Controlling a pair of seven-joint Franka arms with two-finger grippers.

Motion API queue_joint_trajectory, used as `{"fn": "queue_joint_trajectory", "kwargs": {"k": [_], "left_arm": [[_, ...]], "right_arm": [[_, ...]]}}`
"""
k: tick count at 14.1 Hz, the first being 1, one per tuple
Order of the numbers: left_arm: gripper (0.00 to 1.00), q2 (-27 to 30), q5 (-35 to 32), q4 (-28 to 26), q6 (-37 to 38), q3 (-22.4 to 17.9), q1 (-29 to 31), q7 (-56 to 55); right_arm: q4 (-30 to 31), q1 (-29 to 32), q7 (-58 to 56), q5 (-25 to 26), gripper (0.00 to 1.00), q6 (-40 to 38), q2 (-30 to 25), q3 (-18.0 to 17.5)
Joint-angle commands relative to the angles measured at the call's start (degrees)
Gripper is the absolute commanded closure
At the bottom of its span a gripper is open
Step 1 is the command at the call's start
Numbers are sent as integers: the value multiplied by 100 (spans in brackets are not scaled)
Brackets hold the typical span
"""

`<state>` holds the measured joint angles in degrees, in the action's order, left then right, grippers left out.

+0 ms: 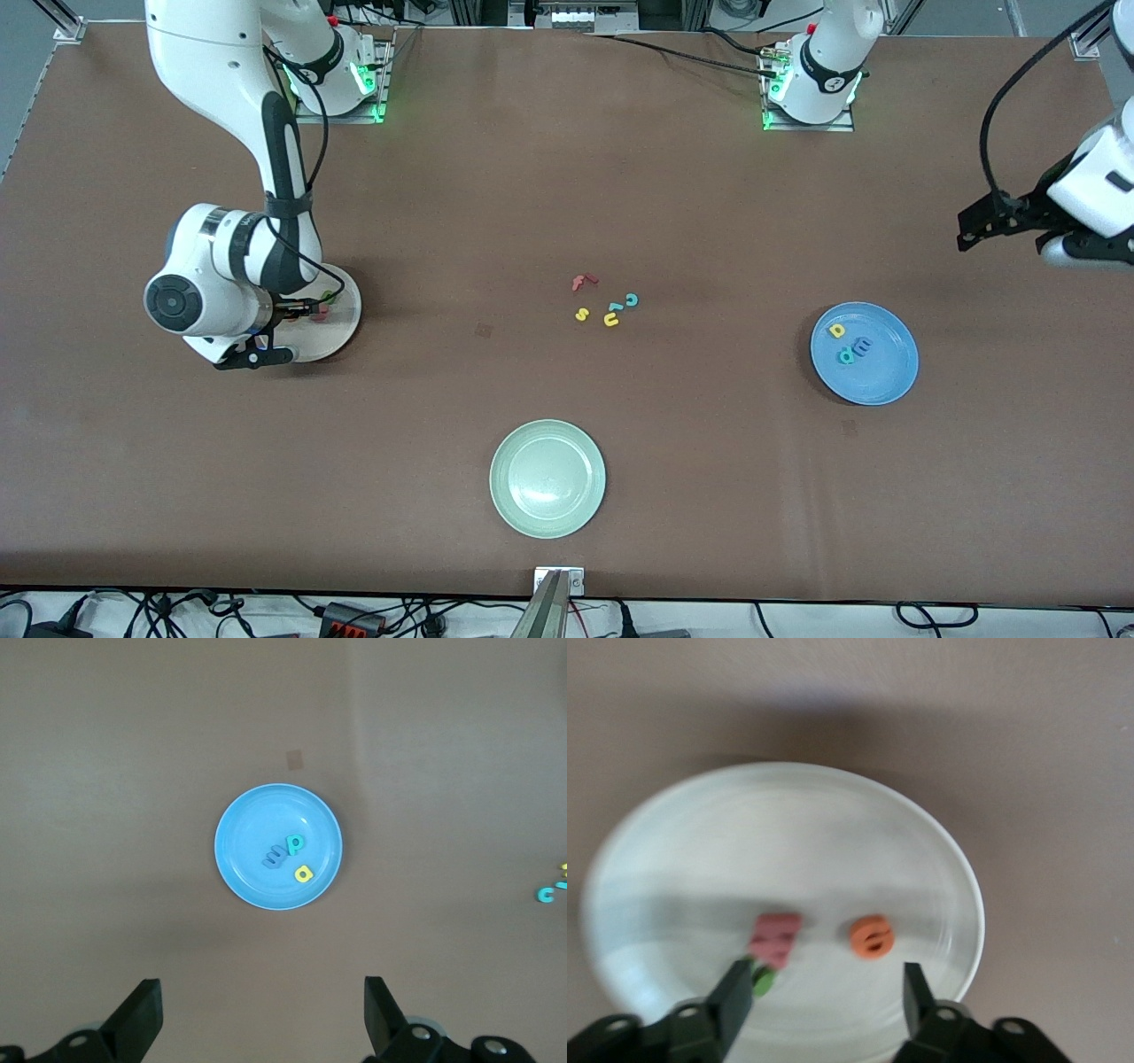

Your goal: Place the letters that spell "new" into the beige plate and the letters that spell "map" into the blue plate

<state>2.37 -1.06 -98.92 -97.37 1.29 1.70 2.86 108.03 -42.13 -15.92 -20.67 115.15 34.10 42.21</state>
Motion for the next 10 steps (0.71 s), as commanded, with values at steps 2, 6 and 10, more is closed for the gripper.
{"fn": "queue_joint_trajectory", "kwargs": {"k": [2,6,10], "left_arm": [[0,273,150,-304,-133,-59,-161,136],[0,273,133,-260,-124,2,-161,136],[0,220,97,-49,25,249,-152,110]], "right_arm": [[-791,21,798,-87,0,-1125,-237,86],[-1187,56,1214,-253,0,-1153,-229,86],[-1530,501,1555,-228,0,-1144,-342,-473]]}}
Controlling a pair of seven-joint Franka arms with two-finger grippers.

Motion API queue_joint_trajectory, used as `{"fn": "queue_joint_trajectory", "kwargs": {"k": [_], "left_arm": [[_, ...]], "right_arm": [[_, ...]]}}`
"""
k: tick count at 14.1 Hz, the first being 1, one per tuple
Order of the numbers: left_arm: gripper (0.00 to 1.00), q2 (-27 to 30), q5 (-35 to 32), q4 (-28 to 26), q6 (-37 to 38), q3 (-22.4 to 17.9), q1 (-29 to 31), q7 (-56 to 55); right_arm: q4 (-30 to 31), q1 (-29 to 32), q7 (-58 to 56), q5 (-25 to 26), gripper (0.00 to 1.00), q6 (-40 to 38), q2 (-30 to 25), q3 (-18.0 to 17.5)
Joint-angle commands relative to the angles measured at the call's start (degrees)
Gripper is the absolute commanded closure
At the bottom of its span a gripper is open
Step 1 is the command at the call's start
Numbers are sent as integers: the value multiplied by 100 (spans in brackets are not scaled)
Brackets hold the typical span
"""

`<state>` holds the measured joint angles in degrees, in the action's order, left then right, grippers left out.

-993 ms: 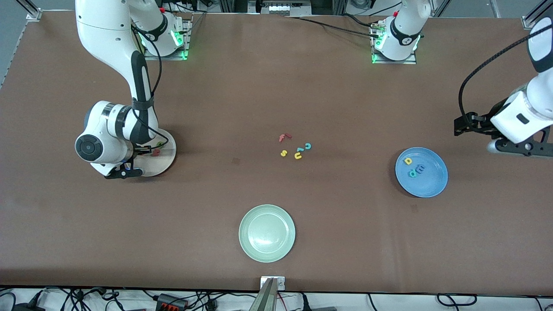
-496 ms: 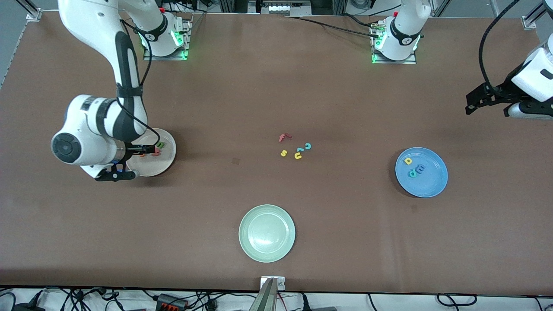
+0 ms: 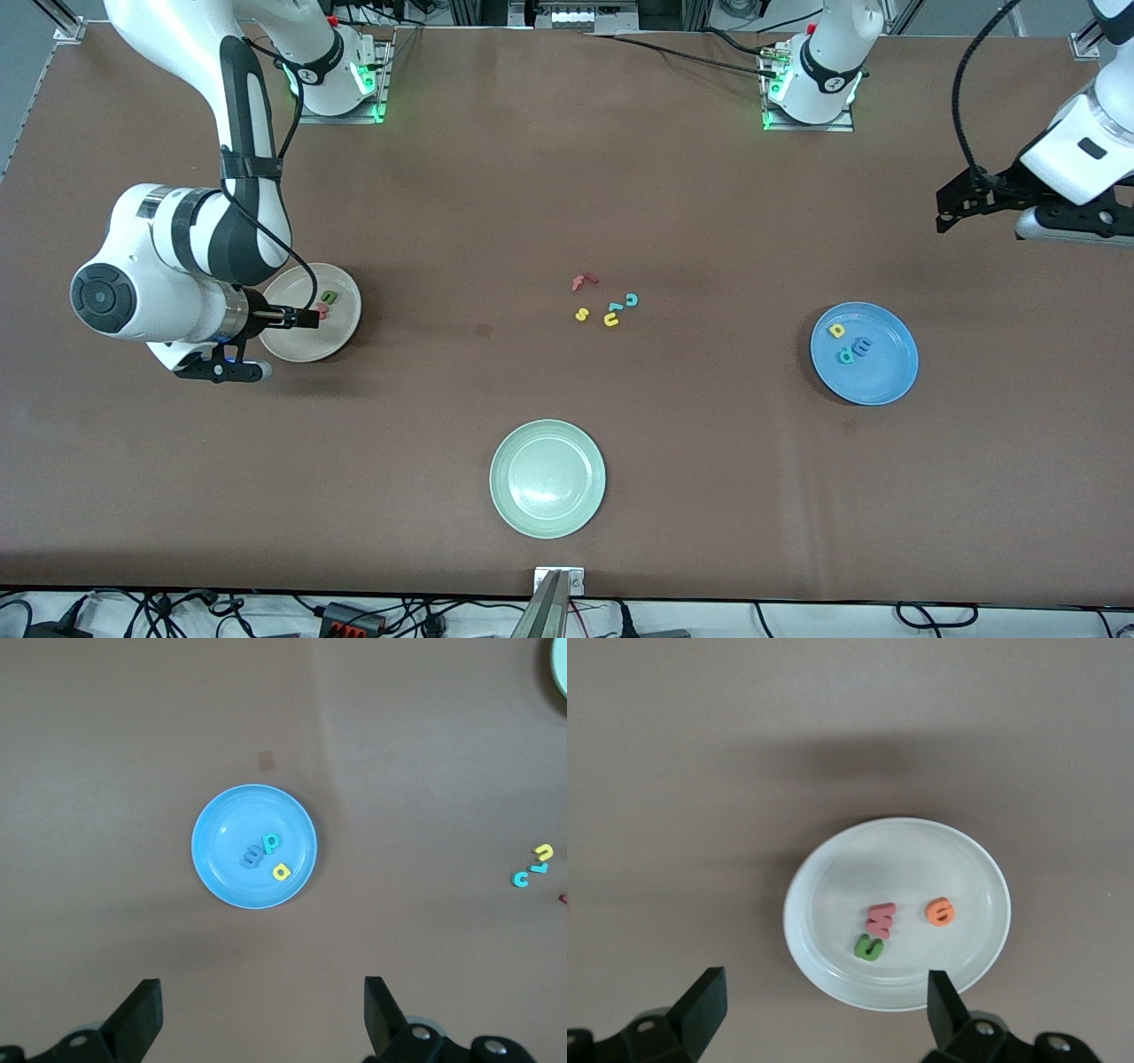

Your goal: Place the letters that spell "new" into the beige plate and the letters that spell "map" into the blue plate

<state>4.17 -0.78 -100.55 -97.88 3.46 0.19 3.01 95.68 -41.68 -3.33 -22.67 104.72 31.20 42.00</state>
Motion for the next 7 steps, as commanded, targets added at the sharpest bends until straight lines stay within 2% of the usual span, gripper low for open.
{"fn": "queue_joint_trajectory", "kwargs": {"k": [1,3,6,7], "left_arm": [[0,32,70,123,76,24,-2,104],[0,32,70,124,111,24,-2,104],[0,32,70,124,129,24,-10,95],[0,32,70,124,129,24,-11,104]], "right_arm": [[-339,859,455,156,0,-110,-235,-987],[-374,1458,815,830,0,-93,-543,-1832],[-638,2240,1116,1632,0,-189,-1034,-2765],[-638,2478,1116,1747,0,-207,-1263,-2924]]}}
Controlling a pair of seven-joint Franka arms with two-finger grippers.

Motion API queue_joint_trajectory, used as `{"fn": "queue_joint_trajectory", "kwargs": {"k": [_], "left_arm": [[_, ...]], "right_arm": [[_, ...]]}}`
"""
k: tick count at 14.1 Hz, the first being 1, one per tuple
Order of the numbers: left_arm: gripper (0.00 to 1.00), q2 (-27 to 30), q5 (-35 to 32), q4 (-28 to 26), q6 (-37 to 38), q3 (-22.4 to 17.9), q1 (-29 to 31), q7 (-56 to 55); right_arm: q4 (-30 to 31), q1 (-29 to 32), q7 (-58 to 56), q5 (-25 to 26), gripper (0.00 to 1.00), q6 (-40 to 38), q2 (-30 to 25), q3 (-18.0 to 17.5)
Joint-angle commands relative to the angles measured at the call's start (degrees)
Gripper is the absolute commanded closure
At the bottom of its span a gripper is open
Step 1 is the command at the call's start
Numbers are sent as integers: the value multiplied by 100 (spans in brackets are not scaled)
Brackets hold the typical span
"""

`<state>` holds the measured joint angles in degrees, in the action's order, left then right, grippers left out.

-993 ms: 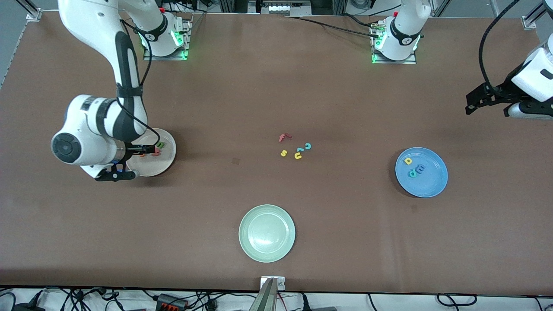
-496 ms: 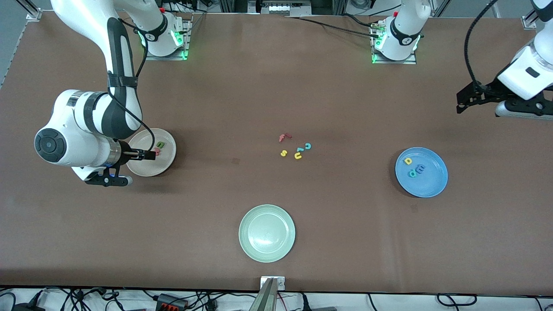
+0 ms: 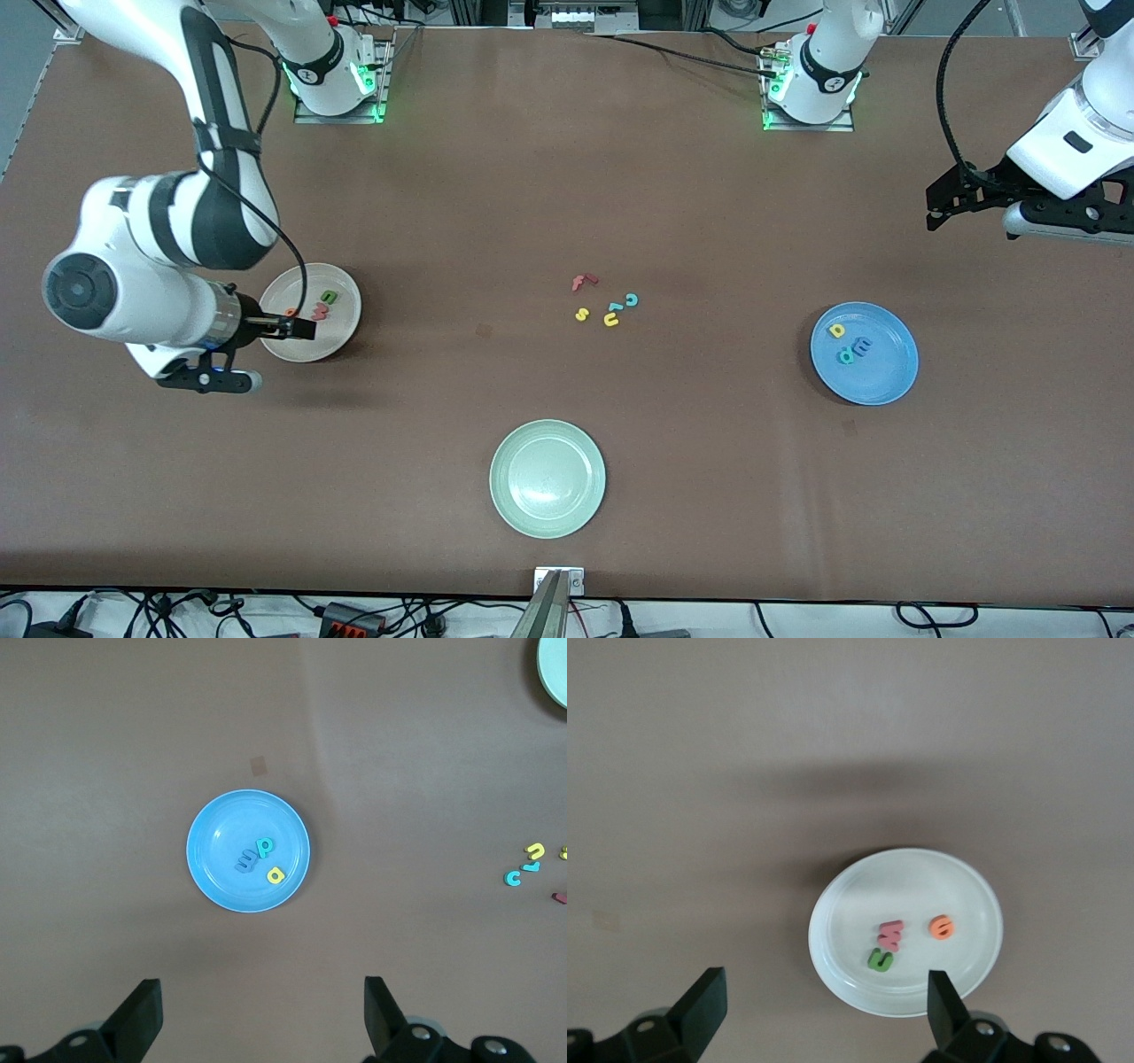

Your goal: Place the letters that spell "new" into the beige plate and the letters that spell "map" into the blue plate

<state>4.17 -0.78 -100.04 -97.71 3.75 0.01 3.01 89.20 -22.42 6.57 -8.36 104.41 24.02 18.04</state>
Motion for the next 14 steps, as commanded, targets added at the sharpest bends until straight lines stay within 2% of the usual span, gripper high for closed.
{"fn": "queue_joint_trajectory", "kwargs": {"k": [1,2,5,7,11,14], "left_arm": [[0,31,70,73,112,-6,7,104],[0,31,70,73,129,-6,7,104],[0,31,70,73,129,3,-1,95],[0,31,70,81,138,3,-1,104],[0,31,70,81,191,3,-1,104],[0,31,78,81,217,3,-1,112]], "right_arm": [[1,781,73,344,0,-184,-730,-591],[1,1122,55,327,0,-245,-950,-696],[-165,2194,20,432,0,-622,-1268,-1301],[-324,2601,-199,494,0,-798,-1382,-1513],[-946,2629,-620,590,0,-1526,-1436,-1488],[-958,2593,-754,854,0,-1748,-1444,-1514]]}}
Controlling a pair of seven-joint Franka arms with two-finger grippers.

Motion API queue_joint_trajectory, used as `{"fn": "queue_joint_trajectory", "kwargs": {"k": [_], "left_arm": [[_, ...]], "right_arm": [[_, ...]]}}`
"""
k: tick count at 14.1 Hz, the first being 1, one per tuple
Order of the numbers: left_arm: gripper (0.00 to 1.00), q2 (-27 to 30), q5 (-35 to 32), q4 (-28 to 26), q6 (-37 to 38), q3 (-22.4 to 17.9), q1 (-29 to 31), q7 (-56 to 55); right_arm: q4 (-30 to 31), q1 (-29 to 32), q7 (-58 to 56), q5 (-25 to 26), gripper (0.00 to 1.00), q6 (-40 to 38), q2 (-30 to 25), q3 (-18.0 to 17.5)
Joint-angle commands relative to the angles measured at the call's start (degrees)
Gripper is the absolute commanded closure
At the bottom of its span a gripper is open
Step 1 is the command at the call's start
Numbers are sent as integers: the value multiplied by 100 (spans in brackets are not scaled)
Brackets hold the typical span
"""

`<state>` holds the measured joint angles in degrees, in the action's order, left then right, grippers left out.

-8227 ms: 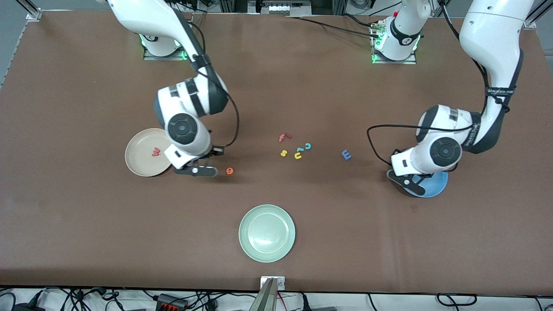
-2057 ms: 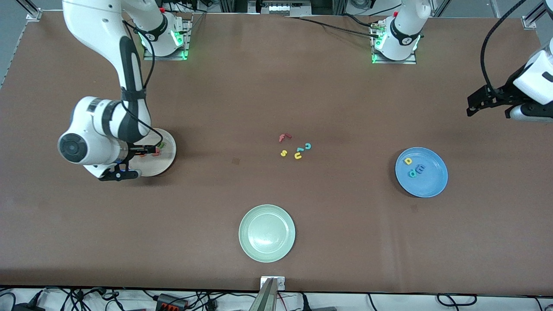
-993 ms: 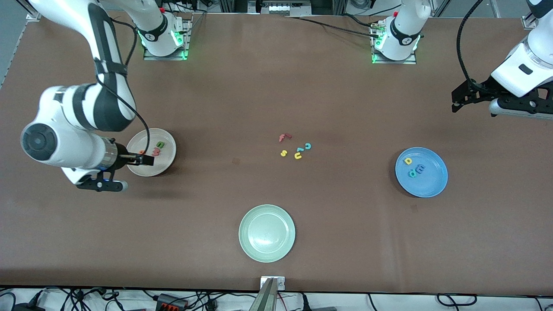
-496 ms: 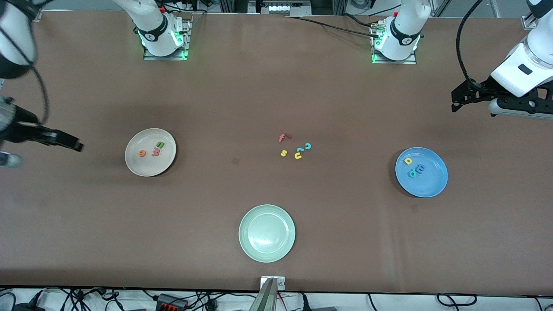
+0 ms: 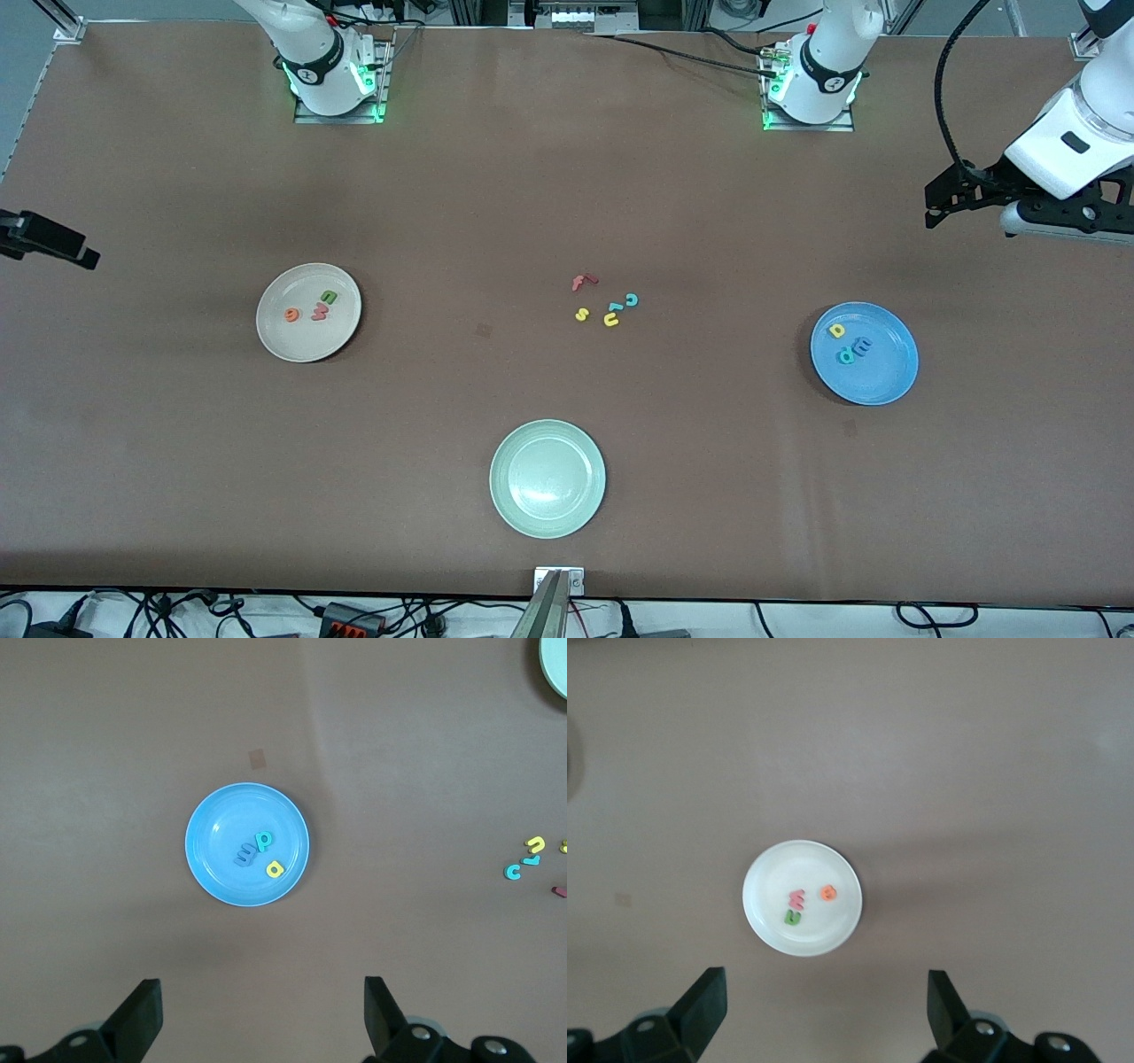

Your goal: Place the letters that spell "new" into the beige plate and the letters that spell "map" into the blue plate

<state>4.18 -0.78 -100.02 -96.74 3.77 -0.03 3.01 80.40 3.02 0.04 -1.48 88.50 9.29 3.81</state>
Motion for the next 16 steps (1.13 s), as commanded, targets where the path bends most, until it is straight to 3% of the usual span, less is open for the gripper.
{"fn": "queue_joint_trajectory", "kwargs": {"k": [1,7,16], "left_arm": [[0,31,70,71,120,1,3,104],[0,13,78,106,120,1,3,112],[0,4,78,115,164,-8,11,112]], "right_arm": [[36,50,-92,166,0,-97,3,-99],[1099,41,-170,235,0,255,-717,-100],[1627,-82,-118,280,0,395,-1192,-108]]}}
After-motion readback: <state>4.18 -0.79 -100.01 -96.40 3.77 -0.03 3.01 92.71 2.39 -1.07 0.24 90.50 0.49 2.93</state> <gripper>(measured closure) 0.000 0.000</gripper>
